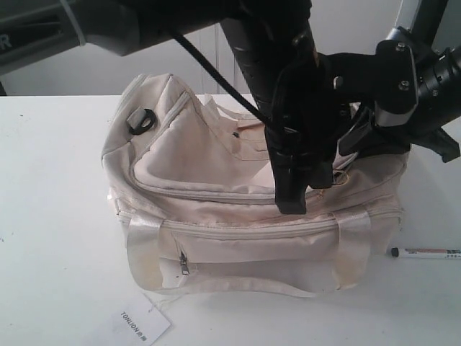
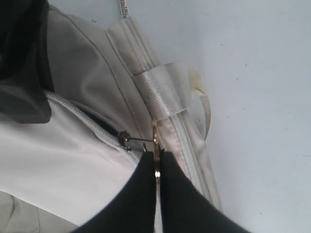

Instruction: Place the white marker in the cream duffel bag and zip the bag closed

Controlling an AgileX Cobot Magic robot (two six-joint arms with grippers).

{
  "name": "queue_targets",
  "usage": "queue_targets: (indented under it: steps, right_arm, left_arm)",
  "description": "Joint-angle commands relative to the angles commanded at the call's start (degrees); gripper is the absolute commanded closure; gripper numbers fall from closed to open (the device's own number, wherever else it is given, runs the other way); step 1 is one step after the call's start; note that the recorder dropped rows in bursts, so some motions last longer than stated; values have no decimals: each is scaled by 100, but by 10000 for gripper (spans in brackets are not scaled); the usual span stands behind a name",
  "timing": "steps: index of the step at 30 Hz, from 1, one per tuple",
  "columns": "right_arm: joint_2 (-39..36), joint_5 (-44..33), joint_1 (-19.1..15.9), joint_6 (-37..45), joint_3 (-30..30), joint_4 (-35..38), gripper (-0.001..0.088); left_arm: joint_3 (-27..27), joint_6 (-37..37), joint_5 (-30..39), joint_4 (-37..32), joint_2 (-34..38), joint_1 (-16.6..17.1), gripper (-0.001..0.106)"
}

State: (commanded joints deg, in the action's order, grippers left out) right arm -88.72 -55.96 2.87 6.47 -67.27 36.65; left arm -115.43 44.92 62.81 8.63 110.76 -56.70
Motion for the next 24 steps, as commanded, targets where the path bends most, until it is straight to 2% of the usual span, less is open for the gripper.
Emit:
queue_targets:
  steps: [12,24]
  right_arm:
    - [0,157,0,111,0,-24,866]
    - [0,245,-10,124,0,-43,866]
  left_arm:
    - [0,147,716,-13,0,0,1053]
    - [66,136,716,-333,0,0,1053]
